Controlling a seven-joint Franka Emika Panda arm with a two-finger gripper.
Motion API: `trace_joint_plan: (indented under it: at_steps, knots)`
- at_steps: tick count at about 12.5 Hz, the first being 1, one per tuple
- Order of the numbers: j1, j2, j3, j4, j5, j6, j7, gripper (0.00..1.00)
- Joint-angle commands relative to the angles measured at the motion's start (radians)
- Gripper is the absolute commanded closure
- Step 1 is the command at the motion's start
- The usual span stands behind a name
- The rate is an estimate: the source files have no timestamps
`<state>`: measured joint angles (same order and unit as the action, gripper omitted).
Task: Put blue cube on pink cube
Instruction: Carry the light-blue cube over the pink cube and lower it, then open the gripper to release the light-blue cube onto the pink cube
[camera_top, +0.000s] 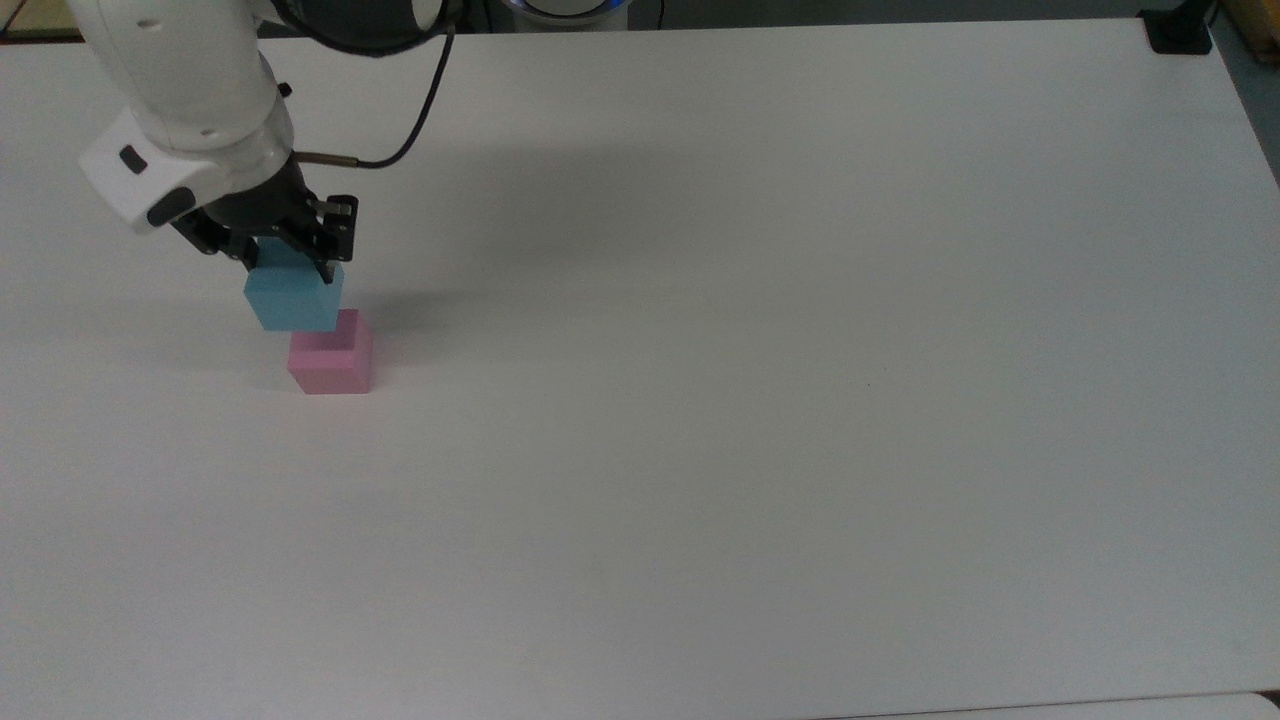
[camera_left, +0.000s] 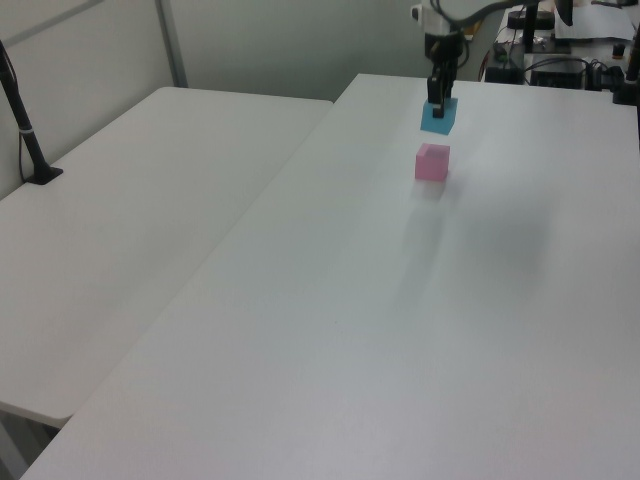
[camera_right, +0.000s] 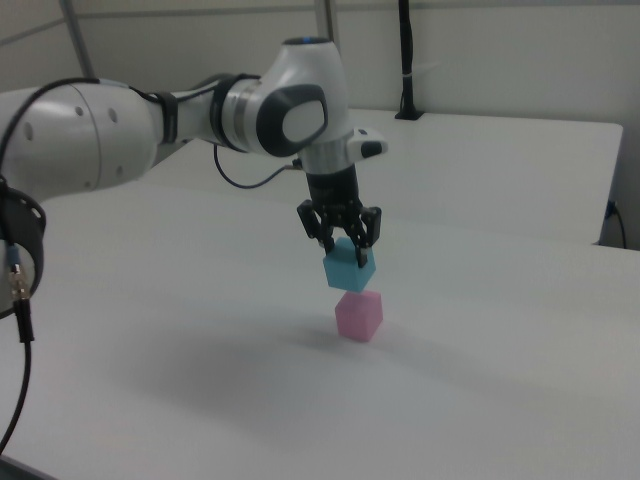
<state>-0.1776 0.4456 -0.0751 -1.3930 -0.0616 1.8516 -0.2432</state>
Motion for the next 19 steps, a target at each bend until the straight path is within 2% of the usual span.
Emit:
trace_joint_plan:
  at_steps: [1,6,8,9,10,12,13,15,16,17,19]
  knots:
    - [0.004,0.057,-0.002,0.022,0.016,0.035,-0.010,0.70]
    - [0.006,0.073,0.000,0.017,0.016,0.046,-0.010,0.67]
    - [0.007,0.074,0.000,0.017,0.014,0.047,-0.011,0.40]
    - [0.007,0.074,0.000,0.017,0.012,0.047,-0.011,0.32]
    - [0.007,0.076,0.000,0.017,0.012,0.047,-0.011,0.31]
    - [0.007,0.074,0.000,0.017,0.012,0.047,-0.013,0.21]
    - [0.007,0.074,0.000,0.017,0.012,0.047,-0.013,0.20]
    - [0.006,0.071,0.000,0.017,0.012,0.046,-0.010,0.09]
    - [0.006,0.061,0.000,0.019,0.012,0.041,-0.010,0.08]
    - [0.007,0.035,0.000,0.020,0.016,0.032,-0.010,0.00]
    - [0.010,-0.025,0.011,0.017,0.017,0.026,-0.010,0.00]
